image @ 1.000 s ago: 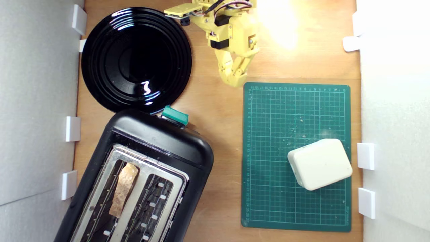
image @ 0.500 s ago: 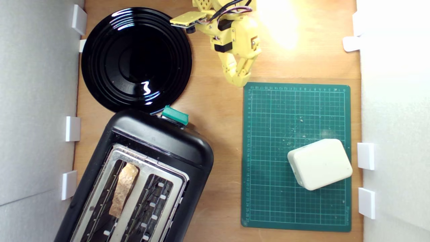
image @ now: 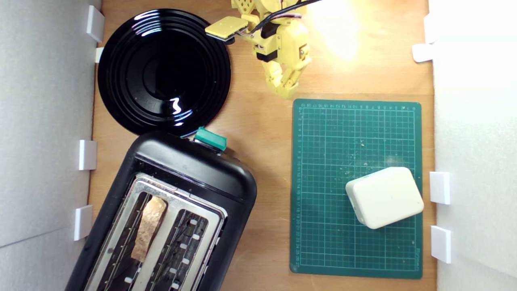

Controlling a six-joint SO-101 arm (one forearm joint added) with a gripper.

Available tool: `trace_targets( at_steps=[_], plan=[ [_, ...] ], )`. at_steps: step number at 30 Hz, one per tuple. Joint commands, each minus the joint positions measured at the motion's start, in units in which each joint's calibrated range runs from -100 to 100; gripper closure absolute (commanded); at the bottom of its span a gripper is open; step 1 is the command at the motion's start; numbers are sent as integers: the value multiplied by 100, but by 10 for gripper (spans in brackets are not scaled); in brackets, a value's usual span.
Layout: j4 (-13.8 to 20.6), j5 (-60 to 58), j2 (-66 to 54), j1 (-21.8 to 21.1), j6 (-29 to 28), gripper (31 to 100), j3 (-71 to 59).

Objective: Pick bread and place in toaster

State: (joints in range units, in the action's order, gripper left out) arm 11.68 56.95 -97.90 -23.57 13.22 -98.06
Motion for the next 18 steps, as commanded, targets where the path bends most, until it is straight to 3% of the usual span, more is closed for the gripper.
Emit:
trace_targets(
  at_steps=[1,18],
  plan=[
    [19,39,-60,-28,-17,959,-31],
    [28,39,-52,-60,-12,964,-13]
  ],
)
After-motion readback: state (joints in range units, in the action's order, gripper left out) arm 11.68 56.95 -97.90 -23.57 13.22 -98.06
